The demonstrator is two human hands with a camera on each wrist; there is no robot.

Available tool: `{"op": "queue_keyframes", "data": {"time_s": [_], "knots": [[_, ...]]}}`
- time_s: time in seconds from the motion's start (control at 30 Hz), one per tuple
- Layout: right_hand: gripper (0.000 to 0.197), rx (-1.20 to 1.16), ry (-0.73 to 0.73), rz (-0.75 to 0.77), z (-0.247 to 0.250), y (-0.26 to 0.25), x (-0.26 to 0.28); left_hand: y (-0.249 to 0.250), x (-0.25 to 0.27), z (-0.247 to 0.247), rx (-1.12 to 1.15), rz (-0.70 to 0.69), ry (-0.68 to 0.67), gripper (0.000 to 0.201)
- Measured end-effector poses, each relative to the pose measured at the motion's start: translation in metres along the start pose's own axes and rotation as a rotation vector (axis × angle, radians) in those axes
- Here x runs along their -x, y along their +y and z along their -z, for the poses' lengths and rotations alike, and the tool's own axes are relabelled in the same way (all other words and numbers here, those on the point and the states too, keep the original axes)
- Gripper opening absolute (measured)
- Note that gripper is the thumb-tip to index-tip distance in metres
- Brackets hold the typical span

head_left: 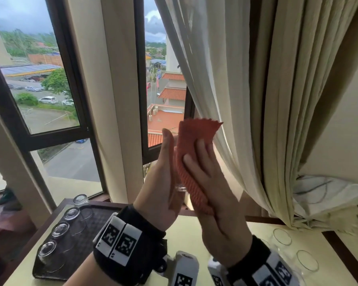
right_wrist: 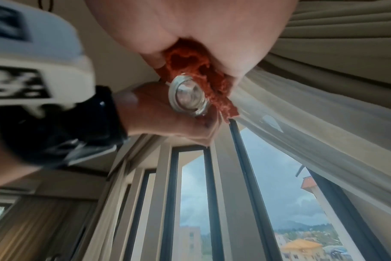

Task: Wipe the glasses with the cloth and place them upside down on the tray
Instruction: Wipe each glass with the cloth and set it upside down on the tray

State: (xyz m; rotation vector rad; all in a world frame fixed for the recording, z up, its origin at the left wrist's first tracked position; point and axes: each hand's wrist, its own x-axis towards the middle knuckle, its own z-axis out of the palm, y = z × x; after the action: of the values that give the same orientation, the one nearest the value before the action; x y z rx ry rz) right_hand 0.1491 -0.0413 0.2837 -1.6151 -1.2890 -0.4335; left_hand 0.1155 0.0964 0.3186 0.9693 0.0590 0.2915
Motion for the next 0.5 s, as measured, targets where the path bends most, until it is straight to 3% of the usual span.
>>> {"op": "queue_keyframes", "data": {"time_s": [0.1,0.2,0.37,0.43,0.5], "knots": [[0.054,0.075,-0.052,0.016,-0.007,0.007,0.029,0.005,0.002,0.008,-0.083,-0.013,0.011,0.087],[0.049,0.007,0.016,-0.036,-0.010,0.015,0.037,0.004,0.000,0.012,-0.139,-0.029,0.034,0.090],[0.060,-0.346,0.162,-0.277,0.000,0.014,-0.003,-0.004,0.002,0.003,-0.176,-0.041,-0.005,0.078],[0.060,-0.297,0.164,-0.239,0.006,0.007,-0.012,-0.008,0.003,0.000,-0.157,-0.047,0.016,0.079],[0.059,-0.148,0.116,-0.107,0.002,0.007,-0.014,-0.009,0.001,-0.001,-0.121,-0.058,0.022,0.081]]}}
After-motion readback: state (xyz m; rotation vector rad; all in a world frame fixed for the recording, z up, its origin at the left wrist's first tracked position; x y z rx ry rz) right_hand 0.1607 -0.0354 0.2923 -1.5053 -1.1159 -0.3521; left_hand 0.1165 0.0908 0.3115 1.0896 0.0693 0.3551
